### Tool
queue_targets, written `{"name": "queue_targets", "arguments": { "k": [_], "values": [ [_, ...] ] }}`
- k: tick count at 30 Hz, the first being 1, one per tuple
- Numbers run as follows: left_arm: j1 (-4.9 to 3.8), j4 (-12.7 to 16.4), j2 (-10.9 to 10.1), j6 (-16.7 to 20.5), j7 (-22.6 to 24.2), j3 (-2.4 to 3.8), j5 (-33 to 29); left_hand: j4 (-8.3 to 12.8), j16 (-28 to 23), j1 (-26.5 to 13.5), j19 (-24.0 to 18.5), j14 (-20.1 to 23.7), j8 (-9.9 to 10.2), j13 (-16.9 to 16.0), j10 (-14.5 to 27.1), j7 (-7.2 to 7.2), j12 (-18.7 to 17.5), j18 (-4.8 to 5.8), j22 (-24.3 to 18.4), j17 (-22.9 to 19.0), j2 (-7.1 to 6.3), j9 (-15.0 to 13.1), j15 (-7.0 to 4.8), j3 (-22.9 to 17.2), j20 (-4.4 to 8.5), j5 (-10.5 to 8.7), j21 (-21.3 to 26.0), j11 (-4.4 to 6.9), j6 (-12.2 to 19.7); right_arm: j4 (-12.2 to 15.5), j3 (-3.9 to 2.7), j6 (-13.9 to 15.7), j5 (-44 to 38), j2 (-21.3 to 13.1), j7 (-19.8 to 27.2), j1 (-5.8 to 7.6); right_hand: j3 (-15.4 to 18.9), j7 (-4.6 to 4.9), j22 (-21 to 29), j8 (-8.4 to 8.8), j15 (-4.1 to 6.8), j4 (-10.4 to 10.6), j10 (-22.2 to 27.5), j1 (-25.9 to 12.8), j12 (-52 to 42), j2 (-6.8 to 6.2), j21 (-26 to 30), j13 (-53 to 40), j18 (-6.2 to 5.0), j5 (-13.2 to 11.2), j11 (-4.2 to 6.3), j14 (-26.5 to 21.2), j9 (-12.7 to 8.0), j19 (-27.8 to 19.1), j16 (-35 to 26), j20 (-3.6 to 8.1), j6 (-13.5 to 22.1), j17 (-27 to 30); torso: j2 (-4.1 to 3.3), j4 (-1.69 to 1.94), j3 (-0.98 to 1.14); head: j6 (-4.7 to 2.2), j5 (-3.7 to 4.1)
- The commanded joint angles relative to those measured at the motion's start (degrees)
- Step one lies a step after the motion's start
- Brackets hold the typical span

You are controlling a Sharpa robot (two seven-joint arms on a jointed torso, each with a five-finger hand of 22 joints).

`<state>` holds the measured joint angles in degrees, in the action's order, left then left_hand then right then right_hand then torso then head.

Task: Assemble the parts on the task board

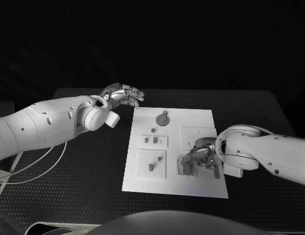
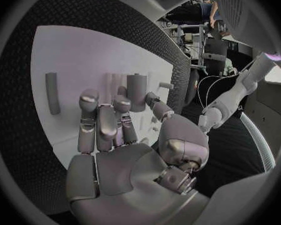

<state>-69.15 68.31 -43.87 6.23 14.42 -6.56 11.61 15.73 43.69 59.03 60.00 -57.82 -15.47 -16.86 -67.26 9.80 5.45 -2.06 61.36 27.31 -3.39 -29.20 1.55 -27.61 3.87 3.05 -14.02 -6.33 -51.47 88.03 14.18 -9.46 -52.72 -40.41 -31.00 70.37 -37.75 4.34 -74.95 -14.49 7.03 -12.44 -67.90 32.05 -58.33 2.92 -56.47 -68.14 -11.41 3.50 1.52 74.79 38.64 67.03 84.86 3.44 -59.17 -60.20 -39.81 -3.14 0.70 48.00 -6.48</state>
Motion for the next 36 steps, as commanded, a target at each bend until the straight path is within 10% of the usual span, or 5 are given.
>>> {"name": "queue_targets", "arguments": {
  "k": [1,36],
  "values": [
    [-0.04,0.1,0.0,-0.7,0.4,0.03,-0.3,-0.2,-0.4,-0.7,0.4,-0.4,-0.3,0.1,-0.3,-0.1,-0.1,-0.9,0.0,0.1,0.07,0.1,0.07,0.2,0.16,0.18,0.3,-0.08,0.2,-0.2,0.02,-0.7,-0.2,0.2,0.1,-0.34,0.0,0.43,-0.9,0.07,0.55,0.5,0.1,-0.6,-0.3,-0.11,-0.2,0.0,-3.59,0.4,0.07,0.9,-0.1,-0.3,-0.2,0.24,-0.7,-0.1,-0.04,0.04,0.0,0.04,-0.04],
    [-0.04,0.1,0.0,-0.8,0.4,0.03,-0.3,-0.4,-0.5,-0.9,0.4,-0.4,-0.3,0.1,-0.3,-0.09,-0.1,-0.9,0.0,0.2,0.15,0.1,0.07,0.1,0.16,0.18,0.4,-0.08,0.3,-0.5,0.01,3.0,-0.1,0.4,0.3,-1.04,-0.4,0.39,-0.9,0.19,0.6,1.2,0.1,-1.8,-0.4,-1.76,-0.3,0.0,-3.59,0.4,0.12,0.8,-0.1,-0.2,-0.2,0.42,-0.8,-0.1,-0.01,-0.04,0.01,0.34,-0.51]
  ]
}}
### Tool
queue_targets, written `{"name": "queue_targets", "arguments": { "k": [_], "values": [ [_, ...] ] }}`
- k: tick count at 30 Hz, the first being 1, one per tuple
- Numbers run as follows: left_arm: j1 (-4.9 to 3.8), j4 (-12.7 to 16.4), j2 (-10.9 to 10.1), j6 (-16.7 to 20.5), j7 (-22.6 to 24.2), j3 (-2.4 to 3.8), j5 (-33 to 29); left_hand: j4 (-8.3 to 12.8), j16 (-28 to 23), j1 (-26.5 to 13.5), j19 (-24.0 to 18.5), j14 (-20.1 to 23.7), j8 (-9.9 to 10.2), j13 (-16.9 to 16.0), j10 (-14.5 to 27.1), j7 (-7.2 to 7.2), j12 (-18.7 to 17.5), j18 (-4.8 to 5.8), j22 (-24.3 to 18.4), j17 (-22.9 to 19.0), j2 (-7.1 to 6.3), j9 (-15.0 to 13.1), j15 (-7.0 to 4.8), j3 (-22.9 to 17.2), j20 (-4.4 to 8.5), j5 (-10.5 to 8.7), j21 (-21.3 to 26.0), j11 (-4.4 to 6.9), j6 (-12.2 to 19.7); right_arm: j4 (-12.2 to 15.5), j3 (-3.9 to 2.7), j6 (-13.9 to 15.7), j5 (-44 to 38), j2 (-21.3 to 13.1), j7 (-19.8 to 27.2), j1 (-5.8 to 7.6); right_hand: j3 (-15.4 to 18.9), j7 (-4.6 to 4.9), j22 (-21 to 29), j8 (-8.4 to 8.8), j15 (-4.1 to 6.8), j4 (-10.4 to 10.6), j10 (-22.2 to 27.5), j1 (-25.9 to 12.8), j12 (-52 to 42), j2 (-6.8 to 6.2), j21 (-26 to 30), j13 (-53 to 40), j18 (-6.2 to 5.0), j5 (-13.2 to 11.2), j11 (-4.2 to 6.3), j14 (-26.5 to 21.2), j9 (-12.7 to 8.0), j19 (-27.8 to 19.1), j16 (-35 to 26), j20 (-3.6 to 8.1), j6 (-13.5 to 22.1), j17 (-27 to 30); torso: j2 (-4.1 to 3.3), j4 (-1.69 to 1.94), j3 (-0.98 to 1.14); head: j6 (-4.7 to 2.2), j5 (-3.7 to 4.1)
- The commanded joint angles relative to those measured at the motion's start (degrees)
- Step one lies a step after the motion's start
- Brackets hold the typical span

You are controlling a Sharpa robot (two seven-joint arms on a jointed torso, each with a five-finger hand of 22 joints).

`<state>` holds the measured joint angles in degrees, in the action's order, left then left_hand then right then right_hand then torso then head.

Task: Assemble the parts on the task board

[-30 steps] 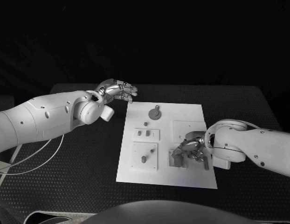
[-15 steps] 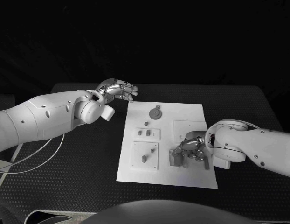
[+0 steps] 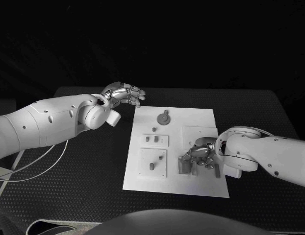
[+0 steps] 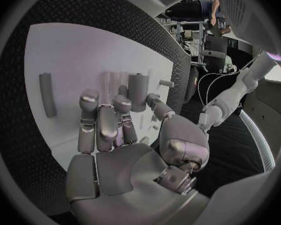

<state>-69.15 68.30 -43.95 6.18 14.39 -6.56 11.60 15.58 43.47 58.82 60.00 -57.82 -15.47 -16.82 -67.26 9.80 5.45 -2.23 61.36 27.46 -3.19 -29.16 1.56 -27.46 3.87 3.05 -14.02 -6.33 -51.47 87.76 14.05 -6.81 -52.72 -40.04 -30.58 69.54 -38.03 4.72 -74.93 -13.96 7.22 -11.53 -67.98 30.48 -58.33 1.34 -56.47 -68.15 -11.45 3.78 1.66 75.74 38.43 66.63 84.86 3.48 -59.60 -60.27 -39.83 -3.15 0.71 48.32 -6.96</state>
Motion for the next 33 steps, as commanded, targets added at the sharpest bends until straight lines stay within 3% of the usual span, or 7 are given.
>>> {"name": "queue_targets", "arguments": {
  "k": [1,21,33],
  "values": [
    [-0.04,0.1,0.1,-0.8,0.4,0.04,-0.3,-0.3,-0.3,-0.7,0.4,-0.4,-0.3,0.1,-0.3,-0.09,-0.1,-0.73,0.0,0.1,-0.06,0.1,0.07,0.0,0.16,0.18,0.4,-0.08,0.3,-0.2,0.14,0.4,0.0,0.1,-0.1,-0.21,-0.1,0.0,-0.9,-0.34,0.41,0.3,0.2,-0.2,-0.4,-0.18,-0.3,0.0,-3.55,0.1,-0.02,-0.1,0.1,0.2,-0.2,0.39,-0.3,-0.1,0.03,-0.04,-0.02,0.07,-0.08],
    [-0.04,0.2,0.0,-0.8,0.3,0.04,-0.3,-0.3,-0.3,-0.7,0.4,-0.4,-0.3,0.1,-0.3,-0.09,-0.1,-0.73,0.0,0.1,-0.04,0.1,0.08,-0.1,0.16,0.18,0.4,-0.08,0.3,-0.4,0.15,-1.3,0.1,0.3,-0.6,-0.25,-0.2,-0.01,-0.9,-0.33,0.43,0.4,0.2,-0.3,-0.4,-0.23,-0.3,0.0,-3.55,0.1,0.0,-0.1,0.1,0.2,-0.2,0.41,-0.3,0.0,0.02,-0.04,0.01,0.23,-0.07],
    [-0.04,0.2,0.0,-0.8,0.4,0.04,-0.3,-0.3,-0.3,-0.7,0.4,-0.4,-0.3,0.1,-0.3,-0.09,-0.1,-0.73,0.0,0.1,-0.04,0.1,0.08,-0.1,0.16,0.18,0.4,-0.08,0.3,-0.3,0.15,0.2,0.1,0.5,-0.4,-0.47,-0.2,-0.01,-0.9,-0.32,0.43,0.3,0.2,-0.2,-0.4,-0.22,-0.3,0.0,-3.55,0.1,0.0,-0.1,0.1,0.2,-0.2,0.43,-0.3,0.1,0.0,0.0,-0.03,0.26,-0.08]
  ]
}}
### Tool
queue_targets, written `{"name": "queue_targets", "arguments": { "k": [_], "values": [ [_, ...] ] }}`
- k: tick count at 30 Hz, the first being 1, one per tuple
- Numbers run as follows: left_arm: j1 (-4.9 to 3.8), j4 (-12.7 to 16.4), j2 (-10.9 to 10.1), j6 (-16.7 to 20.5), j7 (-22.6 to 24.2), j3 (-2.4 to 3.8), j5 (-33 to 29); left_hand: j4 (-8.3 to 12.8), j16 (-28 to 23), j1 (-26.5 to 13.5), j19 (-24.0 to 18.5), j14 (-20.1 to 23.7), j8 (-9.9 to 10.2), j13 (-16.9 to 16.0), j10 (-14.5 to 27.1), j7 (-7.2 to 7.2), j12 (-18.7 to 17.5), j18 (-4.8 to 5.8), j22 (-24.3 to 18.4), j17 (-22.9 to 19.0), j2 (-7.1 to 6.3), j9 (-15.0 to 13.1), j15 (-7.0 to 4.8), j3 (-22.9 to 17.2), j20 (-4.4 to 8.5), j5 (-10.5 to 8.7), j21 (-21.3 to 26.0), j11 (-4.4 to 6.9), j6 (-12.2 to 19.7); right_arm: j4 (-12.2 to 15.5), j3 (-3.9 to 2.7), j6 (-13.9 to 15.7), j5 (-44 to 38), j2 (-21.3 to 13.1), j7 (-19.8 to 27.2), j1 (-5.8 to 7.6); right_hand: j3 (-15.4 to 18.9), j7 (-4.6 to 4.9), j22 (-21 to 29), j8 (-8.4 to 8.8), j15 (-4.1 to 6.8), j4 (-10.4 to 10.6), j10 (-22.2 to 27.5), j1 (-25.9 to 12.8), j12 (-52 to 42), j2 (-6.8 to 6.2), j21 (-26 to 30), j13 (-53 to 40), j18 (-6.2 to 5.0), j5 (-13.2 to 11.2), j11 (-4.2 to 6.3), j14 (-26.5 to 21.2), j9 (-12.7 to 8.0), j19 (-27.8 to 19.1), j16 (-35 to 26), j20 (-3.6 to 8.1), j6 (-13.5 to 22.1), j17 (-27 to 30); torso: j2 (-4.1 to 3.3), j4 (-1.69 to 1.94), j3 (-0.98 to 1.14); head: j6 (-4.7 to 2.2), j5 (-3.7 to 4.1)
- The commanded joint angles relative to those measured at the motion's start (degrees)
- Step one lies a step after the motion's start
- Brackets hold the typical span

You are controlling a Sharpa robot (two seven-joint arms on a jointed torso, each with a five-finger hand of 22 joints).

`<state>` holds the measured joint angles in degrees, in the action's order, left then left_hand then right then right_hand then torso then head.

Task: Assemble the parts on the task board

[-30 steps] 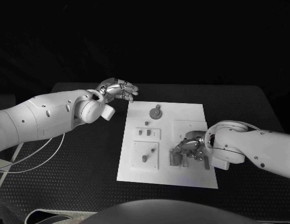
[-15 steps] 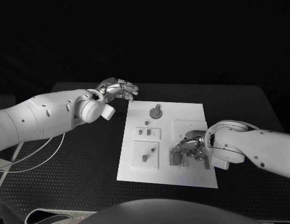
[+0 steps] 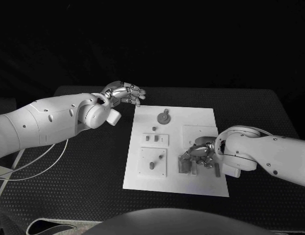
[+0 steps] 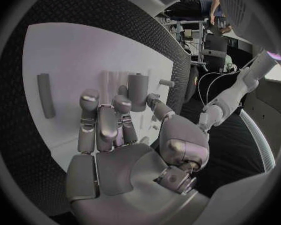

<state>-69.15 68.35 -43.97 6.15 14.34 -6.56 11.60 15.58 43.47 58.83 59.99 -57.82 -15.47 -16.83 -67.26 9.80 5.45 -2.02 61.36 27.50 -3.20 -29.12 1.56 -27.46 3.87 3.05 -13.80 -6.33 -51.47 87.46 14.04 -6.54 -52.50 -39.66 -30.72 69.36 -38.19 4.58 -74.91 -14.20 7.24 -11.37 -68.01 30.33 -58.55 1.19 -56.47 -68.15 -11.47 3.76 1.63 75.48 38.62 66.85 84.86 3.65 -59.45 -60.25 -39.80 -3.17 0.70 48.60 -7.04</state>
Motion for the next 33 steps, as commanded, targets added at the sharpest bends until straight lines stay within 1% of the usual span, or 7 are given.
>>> {"name": "queue_targets", "arguments": {
  "k": [1,4,10,20,25,29,33],
  "values": [
    [-0.04,0.2,0.0,-0.8,0.4,0.04,-0.3,-0.3,-0.3,-0.7,0.4,-0.4,-0.3,0.1,-0.3,-0.09,-0.1,-0.94,0.0,0.1,-0.03,0.1,0.08,-0.1,0.16,0.18,0.2,-0.08,0.3,0.0,0.16,-0.2,-0.1,0.1,-0.2,-0.29,-0.1,0.14,-0.9,-0.08,0.41,0.2,0.2,-0.1,-0.2,-0.07,-0.3,0.0,-3.53,0.1,0.02,0.1,-0.1,0.0,-0.2,0.25,-0.5,0.0,-0.03,0.02,-0.02,0.01,-0.01],
    [-0.04,0.2,0.0,-0.8,0.4,0.04,-0.3,-0.3,-0.3,-0.7,0.4,-0.4,-0.3,0.1,-0.3,-0.09,-0.1,-0.94,0.0,0.1,-0.03,0.1,0.08,-0.1,0.16,0.18,0.2,-0.08,0.3,0.1,0.16,-1.0,0.5,0.1,-0.3,-0.32,-0.1,0.14,-0.9,-0.08,0.41,0.2,0.2,-0.1,-0.2,-0.07,-0.3,0.0,-3.53,0.1,0.02,0.1,-0.1,0.0,-0.2,0.25,-0.5,0.0,-0.01,0.01,-0.02,0.03,-0.02],
    [-0.04,0.1,0.0,-0.9,0.4,0.04,-0.3,-0.4,-0.4,-0.8,0.4,-0.5,-0.3,0.1,-0.3,-0.1,-0.1,-0.93,0.0,0.1,0.04,0.1,0.08,-0.1,0.16,0.19,0.2,-0.08,0.3,0.4,0.16,-1.4,1.1,-0.1,-0.3,-0.33,-0.1,0.14,-0.9,-0.08,0.41,0.2,0.2,-0.1,-0.2,-0.08,-0.3,0.0,-3.53,0.1,0.02,0.1,-0.1,0.0,-0.2,0.25,-0.5,0.0,0.0,-0.01,-0.01,0.1,-0.13],
    [-0.04,0.1,0.0,-0.9,0.3,0.04,-0.3,-0.4,-0.4,-0.8,0.4,-0.5,-0.3,0.1,-0.3,-0.1,-0.1,-0.93,0.0,0.1,0.08,0.1,0.08,-0.1,0.16,0.19,0.2,-0.08,0.3,0.4,0.16,-0.8,0.9,-0.1,-0.2,-0.37,-0.1,0.14,-0.9,-0.06,0.41,0.0,0.3,-0.1,-0.2,-0.28,-0.3,0.0,-3.53,0.1,0.02,0.1,-0.1,0.0,-0.2,0.27,-0.5,0.0,-0.02,-0.04,0.06,0.09,-0.2],
    [-0.04,0.1,0.0,-0.9,0.3,0.04,-0.3,-0.4,-0.4,-0.8,0.4,-0.5,-0.3,0.1,-0.3,-0.1,-0.1,-0.93,0.0,0.2,0.08,0.1,0.08,-0.1,0.16,0.18,0.2,-0.08,0.3,0.2,0.16,-0.1,0.6,-0.1,-0.2,-0.38,-0.1,0.15,-0.9,-0.05,0.41,0.1,0.3,-0.1,-0.2,-0.36,-0.3,0.0,-3.53,0.1,0.01,0.1,-0.1,0.0,-0.3,0.27,-0.4,0.0,-0.02,-0.02,0.03,0.02,-0.16],
    [-0.04,0.2,0.0,-0.9,0.3,0.04,-0.3,-0.4,-0.4,-0.8,0.4,-0.5,-0.3,0.1,-0.3,-0.09,-0.1,-0.93,0.0,0.2,0.09,0.1,0.08,-0.1,0.15,0.18,0.2,-0.09,0.3,0.2,0.16,-0.1,0.6,-0.1,-0.3,-0.38,-0.1,0.16,-0.9,-0.01,0.4,0.2,0.3,-0.3,-0.2,-0.71,-0.3,0.0,-3.53,0.1,0.0,0.1,-0.1,0.0,-0.3,0.27,-0.4,0.1,-0.03,-0.02,0.05,0.0,-0.14],
    [-0.04,0.2,0.0,-0.9,0.3,0.04,-0.3,-0.4,-0.4,-0.8,0.4,-0.5,-0.3,0.1,-0.3,-0.09,-0.1,-0.93,0.0,0.2,0.09,0.1,0.08,-0.1,0.15,0.18,0.2,-0.09,0.3,0.2,0.16,-0.2,0.6,-0.1,-0.3,-0.38,-0.1,0.16,-0.9,-0.01,0.4,0.2,0.3,-0.3,-0.2,-0.71,-0.3,0.0,-3.53,0.1,0.0,0.1,-0.1,0.0,-0.3,0.27,-0.4,0.1,-0.02,-0.03,0.05,0.03,-0.13]
  ]
}}
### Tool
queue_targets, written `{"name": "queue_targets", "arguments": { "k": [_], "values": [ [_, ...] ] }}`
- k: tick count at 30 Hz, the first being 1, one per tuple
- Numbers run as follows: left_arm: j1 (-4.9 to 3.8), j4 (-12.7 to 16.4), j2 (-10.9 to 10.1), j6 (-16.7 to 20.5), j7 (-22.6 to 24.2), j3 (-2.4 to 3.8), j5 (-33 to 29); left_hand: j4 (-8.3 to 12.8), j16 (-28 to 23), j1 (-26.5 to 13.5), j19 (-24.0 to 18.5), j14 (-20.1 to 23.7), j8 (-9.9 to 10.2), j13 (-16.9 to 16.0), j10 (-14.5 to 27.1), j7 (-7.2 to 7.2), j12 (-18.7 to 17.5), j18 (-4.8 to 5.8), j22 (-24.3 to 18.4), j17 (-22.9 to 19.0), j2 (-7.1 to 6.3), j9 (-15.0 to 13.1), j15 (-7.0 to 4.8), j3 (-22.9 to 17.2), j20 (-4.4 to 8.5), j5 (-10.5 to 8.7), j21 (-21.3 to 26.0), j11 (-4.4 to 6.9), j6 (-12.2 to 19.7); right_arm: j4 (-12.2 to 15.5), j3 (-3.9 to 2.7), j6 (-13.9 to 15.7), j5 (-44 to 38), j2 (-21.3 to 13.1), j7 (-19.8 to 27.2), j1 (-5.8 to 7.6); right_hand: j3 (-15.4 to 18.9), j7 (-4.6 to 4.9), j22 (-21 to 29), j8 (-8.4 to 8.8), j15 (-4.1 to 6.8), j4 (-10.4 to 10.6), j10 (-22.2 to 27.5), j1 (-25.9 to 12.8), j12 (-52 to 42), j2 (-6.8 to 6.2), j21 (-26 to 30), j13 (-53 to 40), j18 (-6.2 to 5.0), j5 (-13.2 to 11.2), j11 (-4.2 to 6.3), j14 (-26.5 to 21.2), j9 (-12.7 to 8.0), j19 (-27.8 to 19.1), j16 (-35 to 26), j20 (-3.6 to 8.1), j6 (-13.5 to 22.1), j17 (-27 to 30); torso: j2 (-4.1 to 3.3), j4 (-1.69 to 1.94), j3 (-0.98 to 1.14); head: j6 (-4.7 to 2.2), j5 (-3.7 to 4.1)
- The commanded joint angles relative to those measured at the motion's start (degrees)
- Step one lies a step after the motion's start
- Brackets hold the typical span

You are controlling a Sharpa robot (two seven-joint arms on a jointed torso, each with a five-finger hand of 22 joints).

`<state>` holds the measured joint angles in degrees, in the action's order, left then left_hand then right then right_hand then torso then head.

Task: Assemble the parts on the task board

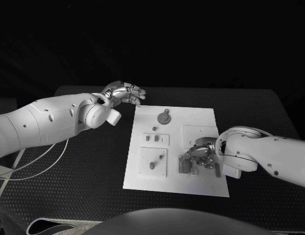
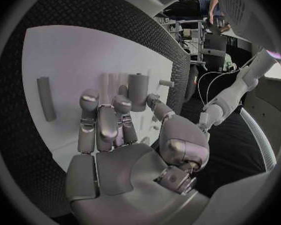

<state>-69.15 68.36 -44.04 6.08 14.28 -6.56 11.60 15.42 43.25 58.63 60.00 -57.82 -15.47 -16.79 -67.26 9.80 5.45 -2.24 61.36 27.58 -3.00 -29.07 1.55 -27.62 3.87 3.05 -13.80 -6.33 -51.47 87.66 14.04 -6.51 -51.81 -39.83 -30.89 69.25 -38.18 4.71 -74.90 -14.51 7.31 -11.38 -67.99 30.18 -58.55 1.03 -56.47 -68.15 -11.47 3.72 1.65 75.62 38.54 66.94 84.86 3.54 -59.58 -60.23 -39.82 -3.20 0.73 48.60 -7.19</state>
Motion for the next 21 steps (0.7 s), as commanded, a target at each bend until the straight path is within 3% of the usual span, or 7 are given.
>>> {"name": "queue_targets", "arguments": {
  "k": [1,2,3,4,12,21],
  "values": [
    [-0.04,0.2,0.0,-0.9,0.3,0.04,-0.3,-0.3,-0.2,-0.6,0.4,-0.5,-0.3,0.1,-0.3,-0.09,-0.1,-0.72,0.0,0.1,-0.12,0.1,0.08,0.0,0.16,0.18,0.2,-0.09,0.3,0.0,0.16,-0.3,-0.1,0.1,-0.1,-0.27,-0.1,0.03,-0.9,0.31,0.33,0.2,0.3,-0.2,-0.2,-0.56,-0.3,0.0,-3.53,0.1,-0.02,-0.1,0.0,-0.1,-0.3,0.38,-0.3,0.1,0.01,0.0,0.0,0.03,0.04],
    [-0.04,0.2,0.0,-0.9,0.3,0.04,-0.3,-0.3,-0.2,-0.6,0.4,-0.5,-0.3,0.1,-0.3,-0.09,-0.1,-0.72,0.0,0.1,-0.12,0.1,0.08,0.0,0.16,0.18,0.2,-0.09,0.3,0.0,0.16,-0.3,-0.1,0.1,-0.1,-0.27,-0.1,0.03,-0.9,0.31,0.33,0.2,0.3,-0.2,-0.2,-0.56,-0.3,0.0,-3.53,0.1,-0.02,-0.1,0.0,-0.1,-0.3,0.38,-0.3,0.1,0.01,0.0,0.0,0.03,0.04],
    [-0.04,0.2,0.0,-0.9,0.3,0.04,-0.3,-0.3,-0.2,-0.6,0.4,-0.5,-0.3,0.1,-0.3,-0.09,-0.1,-0.72,0.0,0.1,-0.12,0.1,0.08,0.0,0.16,0.18,0.2,-0.09,0.3,0.0,0.16,-0.4,-0.1,0.1,-0.1,-0.27,0.8,0.13,-0.9,0.53,0.21,-0.1,0.5,-1.1,-0.1,-4.0,-0.3,0.0,-3.51,0.1,-0.11,-0.5,-0.1,-0.3,-0.5,0.29,0.1,0.7,0.01,-0.01,-0.01,0.06,0.06],
    [-0.04,0.2,0.0,-0.9,0.3,0.04,-0.3,-0.3,-0.2,-0.6,0.4,-0.5,-0.3,0.1,-0.3,-0.09,-0.1,-0.72,0.0,0.1,-0.13,0.1,0.08,0.0,0.15,0.18,0.2,-0.09,0.3,0.0,0.16,-0.4,-0.1,0.1,-0.1,-0.27,0.8,0.14,-0.9,0.54,0.2,-0.1,0.5,-1.2,-0.1,-4.25,-0.3,0.0,-3.5,0.1,-0.12,-0.5,-0.1,-0.3,-0.5,0.28,0.1,0.7,0.01,-0.01,-0.01,0.06,0.06],
    [-0.05,0.2,0.0,-0.9,0.3,0.04,-0.3,-0.4,-0.2,-0.7,0.4,-0.5,-0.3,0.1,-0.3,-0.08,-0.1,-0.71,0.0,0.1,-0.15,0.1,0.09,0.0,0.15,0.18,0.2,-0.1,0.3,-0.1,0.16,0.0,-0.1,0.1,-0.2,-0.27,-2.3,0.35,-0.7,0.97,0.1,4.0,0.9,-1.4,0.0,-10.03,0.1,0.1,-3.53,0.2,-0.31,-0.9,-0.2,0.0,-0.8,0.75,0.8,1.0,-0.02,0.02,-0.02,0.14,0.04],
    [-0.05,0.2,0.0,-0.8,0.2,0.04,-0.3,-0.4,-0.3,-0.7,0.4,-0.5,-0.3,0.1,-0.3,-0.08,-0.1,-0.72,0.0,0.2,-0.16,0.1,0.09,0.0,0.15,0.18,0.3,-0.1,0.3,-0.1,0.16,0.3,-0.1,0.0,0.0,-0.27,-2.9,0.41,-0.7,1.02,0.05,5.0,1.0,-1.0,-0.1,-10.94,0.1,0.1,-3.53,0.1,-0.37,-1.0,-0.1,0.1,-0.8,0.8,0.9,1.2,0.01,0.02,-0.01,0.21,0.03]
  ]
}}
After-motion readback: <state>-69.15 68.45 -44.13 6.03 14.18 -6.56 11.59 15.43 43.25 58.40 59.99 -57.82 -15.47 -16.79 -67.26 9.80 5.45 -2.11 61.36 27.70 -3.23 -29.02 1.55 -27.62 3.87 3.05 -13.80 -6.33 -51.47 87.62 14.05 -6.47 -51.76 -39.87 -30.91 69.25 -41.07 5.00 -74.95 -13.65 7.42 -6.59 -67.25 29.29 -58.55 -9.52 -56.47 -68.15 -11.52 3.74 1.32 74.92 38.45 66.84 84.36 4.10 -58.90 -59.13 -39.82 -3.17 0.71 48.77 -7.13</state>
